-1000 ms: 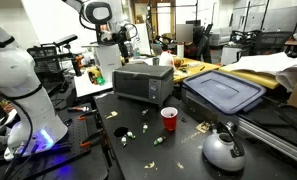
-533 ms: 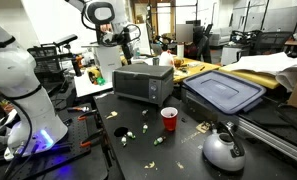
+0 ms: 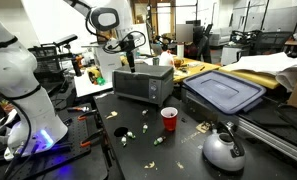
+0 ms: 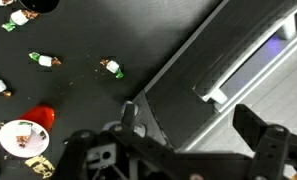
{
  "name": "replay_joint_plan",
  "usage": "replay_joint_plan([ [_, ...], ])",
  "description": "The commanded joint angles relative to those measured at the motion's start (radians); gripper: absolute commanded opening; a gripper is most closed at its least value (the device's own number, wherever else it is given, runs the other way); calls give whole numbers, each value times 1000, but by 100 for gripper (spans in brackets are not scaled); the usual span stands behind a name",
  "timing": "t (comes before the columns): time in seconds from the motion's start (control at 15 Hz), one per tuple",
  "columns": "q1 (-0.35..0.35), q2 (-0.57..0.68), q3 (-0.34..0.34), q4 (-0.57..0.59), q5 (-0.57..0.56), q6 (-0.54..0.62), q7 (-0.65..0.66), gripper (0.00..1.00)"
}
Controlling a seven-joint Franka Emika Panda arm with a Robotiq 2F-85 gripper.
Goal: Put one sweet in the cup
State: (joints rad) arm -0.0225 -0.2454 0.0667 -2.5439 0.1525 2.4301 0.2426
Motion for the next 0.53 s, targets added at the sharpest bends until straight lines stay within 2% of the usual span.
replay_joint_plan([
  [0.0,-27,0,-16,-40,-71,43,33,100],
  [0.47,-76,-2,-47,-93,-203,69,18,100],
])
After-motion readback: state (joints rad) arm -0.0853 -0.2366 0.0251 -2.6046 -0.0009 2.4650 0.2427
